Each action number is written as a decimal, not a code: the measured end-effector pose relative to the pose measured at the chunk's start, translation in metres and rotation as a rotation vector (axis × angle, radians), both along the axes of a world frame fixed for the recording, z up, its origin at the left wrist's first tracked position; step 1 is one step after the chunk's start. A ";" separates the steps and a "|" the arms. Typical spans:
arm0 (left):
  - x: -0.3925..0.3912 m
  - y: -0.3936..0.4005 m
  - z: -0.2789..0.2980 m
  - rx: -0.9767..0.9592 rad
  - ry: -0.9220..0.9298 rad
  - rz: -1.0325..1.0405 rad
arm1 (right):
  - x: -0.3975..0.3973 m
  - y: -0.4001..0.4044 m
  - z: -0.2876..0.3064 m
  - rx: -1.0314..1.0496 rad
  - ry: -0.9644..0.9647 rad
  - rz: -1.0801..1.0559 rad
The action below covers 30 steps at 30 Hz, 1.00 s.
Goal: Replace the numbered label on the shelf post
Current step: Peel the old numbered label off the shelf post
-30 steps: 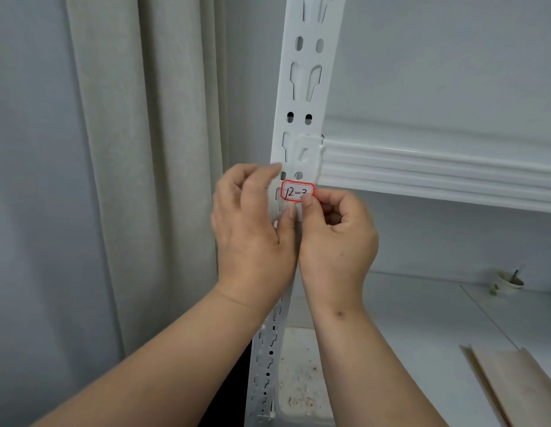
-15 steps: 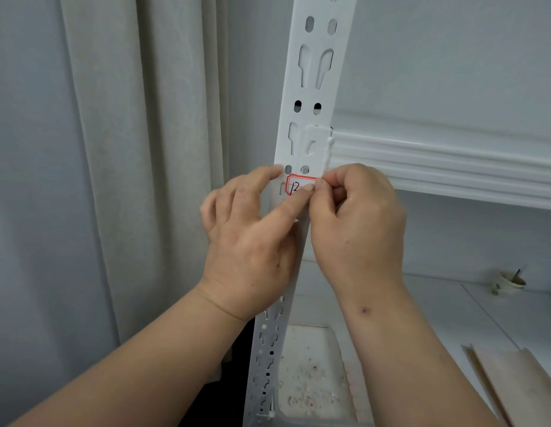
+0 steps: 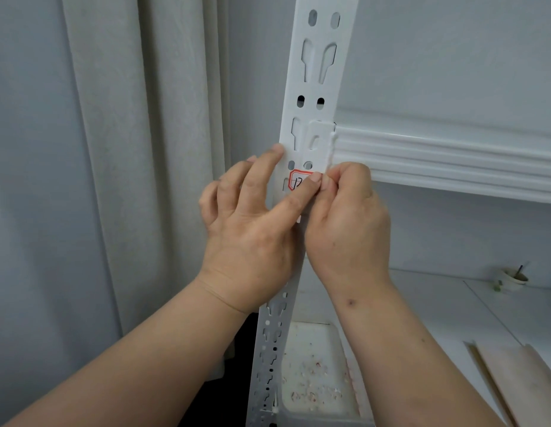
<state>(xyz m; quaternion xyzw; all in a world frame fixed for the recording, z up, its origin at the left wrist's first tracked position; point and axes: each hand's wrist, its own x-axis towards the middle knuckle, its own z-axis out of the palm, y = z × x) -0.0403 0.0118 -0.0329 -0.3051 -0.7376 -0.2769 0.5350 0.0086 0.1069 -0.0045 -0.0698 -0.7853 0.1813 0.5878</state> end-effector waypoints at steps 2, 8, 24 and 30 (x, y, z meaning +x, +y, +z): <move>0.001 -0.001 0.000 -0.019 -0.008 0.026 | -0.002 -0.001 -0.003 -0.024 0.030 0.019; 0.001 -0.005 -0.001 -0.063 -0.009 0.041 | 0.001 -0.003 -0.028 -0.106 -0.017 0.087; 0.001 -0.006 -0.009 -0.008 -0.062 -0.063 | 0.000 -0.002 -0.008 -0.120 0.035 0.085; 0.003 -0.004 -0.010 -0.018 -0.100 -0.059 | -0.002 -0.002 -0.010 -0.094 -0.013 0.055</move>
